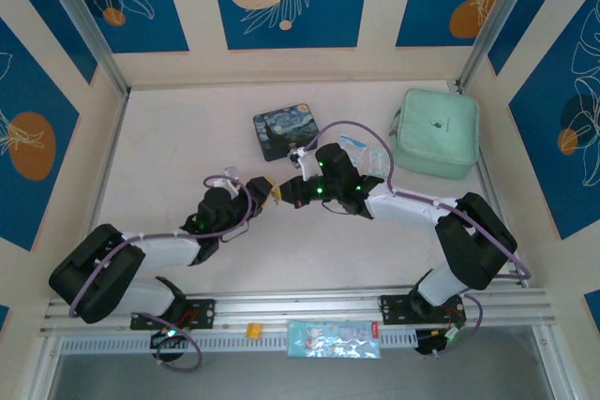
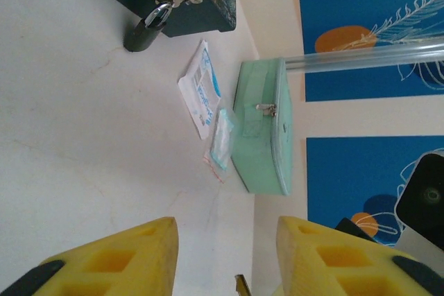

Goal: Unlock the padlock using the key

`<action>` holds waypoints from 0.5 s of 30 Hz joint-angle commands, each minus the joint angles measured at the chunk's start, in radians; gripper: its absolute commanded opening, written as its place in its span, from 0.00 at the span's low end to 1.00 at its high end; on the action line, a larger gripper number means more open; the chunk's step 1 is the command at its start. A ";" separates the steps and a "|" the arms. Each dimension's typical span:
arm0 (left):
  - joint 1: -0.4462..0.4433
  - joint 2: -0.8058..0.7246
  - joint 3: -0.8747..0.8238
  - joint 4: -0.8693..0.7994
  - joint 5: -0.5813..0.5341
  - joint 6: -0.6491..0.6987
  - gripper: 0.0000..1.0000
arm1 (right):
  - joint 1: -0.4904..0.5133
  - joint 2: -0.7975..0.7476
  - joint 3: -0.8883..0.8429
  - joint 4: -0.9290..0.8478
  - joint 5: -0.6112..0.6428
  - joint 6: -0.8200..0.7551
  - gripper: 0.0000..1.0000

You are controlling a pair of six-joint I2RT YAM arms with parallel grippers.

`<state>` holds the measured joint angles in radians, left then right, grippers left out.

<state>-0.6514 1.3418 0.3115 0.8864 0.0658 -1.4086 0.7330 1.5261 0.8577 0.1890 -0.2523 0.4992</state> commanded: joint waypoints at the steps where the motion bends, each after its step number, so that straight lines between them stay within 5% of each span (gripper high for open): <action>1: -0.011 0.008 0.028 0.048 -0.009 0.001 0.36 | -0.001 0.007 -0.013 0.027 -0.025 0.013 0.00; 15: -0.012 0.007 0.027 0.023 -0.012 0.023 0.00 | -0.004 0.005 -0.022 0.037 -0.025 0.021 0.00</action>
<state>-0.6533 1.3441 0.3229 0.9085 0.0620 -1.4017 0.7319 1.5318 0.8417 0.2146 -0.2626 0.5171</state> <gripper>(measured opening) 0.045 0.044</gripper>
